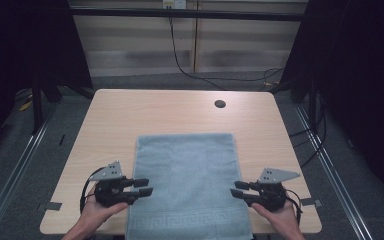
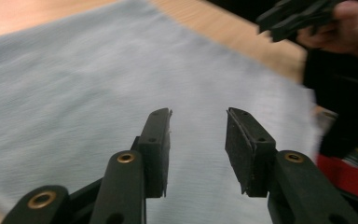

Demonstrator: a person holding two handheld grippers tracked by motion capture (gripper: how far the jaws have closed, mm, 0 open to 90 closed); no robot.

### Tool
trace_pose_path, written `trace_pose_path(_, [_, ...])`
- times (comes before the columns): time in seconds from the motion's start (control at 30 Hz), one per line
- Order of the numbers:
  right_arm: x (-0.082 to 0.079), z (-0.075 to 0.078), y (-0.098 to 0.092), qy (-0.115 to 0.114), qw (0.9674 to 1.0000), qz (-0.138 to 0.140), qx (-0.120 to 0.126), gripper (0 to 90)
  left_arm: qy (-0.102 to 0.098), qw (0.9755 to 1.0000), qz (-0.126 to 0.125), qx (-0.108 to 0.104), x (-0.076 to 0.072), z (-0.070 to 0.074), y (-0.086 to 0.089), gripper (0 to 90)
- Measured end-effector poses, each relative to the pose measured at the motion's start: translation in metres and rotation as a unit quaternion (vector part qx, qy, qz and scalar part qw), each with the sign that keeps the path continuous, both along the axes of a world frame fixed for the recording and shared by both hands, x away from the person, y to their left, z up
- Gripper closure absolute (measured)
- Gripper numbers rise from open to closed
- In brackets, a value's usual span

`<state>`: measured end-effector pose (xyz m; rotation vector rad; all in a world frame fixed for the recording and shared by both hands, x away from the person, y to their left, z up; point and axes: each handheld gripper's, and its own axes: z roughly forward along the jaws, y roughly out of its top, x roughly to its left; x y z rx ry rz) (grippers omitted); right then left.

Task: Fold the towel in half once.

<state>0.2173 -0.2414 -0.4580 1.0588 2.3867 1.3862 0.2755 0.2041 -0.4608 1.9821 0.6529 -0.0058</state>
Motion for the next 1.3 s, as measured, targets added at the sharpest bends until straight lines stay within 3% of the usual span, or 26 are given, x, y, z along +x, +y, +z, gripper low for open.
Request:
trace_pose_path(0.23, [0.065,-0.013,0.019,0.01,0.9995,-0.012,-0.026,62.5,0.016,0.998,0.055,0.027,0.05,-0.015,0.001,57.6])
trace_pose_path(0.3, [0.08,-0.017,0.024,0.015,0.9994,-0.016,-0.028,60.4,0.01,0.9972,0.068,0.029,0.059,-0.017,0.001,58.7])
trace_pose_path(0.37, [0.095,-0.022,0.03,0.021,0.9989,-0.023,-0.035,59.8,0.021,0.9963,0.078,0.028,0.066,-0.023,0.002,59.0])
trace_pose_path(0.43, [0.108,-0.029,0.035,0.024,0.9984,-0.029,-0.042,57.7,0.03,0.9938,0.095,0.05,0.073,-0.032,0.003,58.7])
trace_pose_path(0.57, [0.123,-0.041,0.043,0.031,0.9967,-0.042,-0.063,54.3,0.029,0.992,0.107,0.06,0.078,-0.037,0.004,58.2])
trace_pose_path(0.6, [0.124,-0.043,0.044,0.03,0.9969,-0.043,-0.059,53.9,0.028,0.9915,0.112,0.061,0.079,-0.039,0.004,58.1])
trace_pose_path(0.67, [0.124,-0.046,0.047,0.032,0.9964,-0.043,-0.065,53.3,0.017,0.9901,0.11,0.085,0.08,-0.041,0.002,57.2])
trace_pose_path(0.7, [0.123,-0.047,0.049,0.03,0.9959,-0.043,-0.073,52.9,0.014,0.99,0.111,0.086,0.08,-0.042,0.001,56.6])
trace_pose_path(0.83, [0.115,-0.048,0.05,0.038,0.9967,-0.039,-0.061,52.9,0.009,0.9901,0.108,0.09,0.077,-0.043,0.001,54.1])
trace_pose_path(0.93, [0.105,-0.047,0.051,0.04,0.9967,-0.028,-0.065,53.2,0.001,0.9905,0.103,0.091,0.073,-0.045,0.002,53.7])
trace_pose_path(1.17, [0.081,-0.046,0.05,0.034,0.9964,-0.007,-0.077,53.4,0.007,0.9929,0.081,0.087,0.051,-0.044,0.008,54.8])
trace_pose_path(1.3, [0.073,-0.046,0.045,0.039,0.9968,-0.001,-0.069,53.4,0.012,0.9934,0.071,0.09,0.038,-0.043,0.006,54.8])
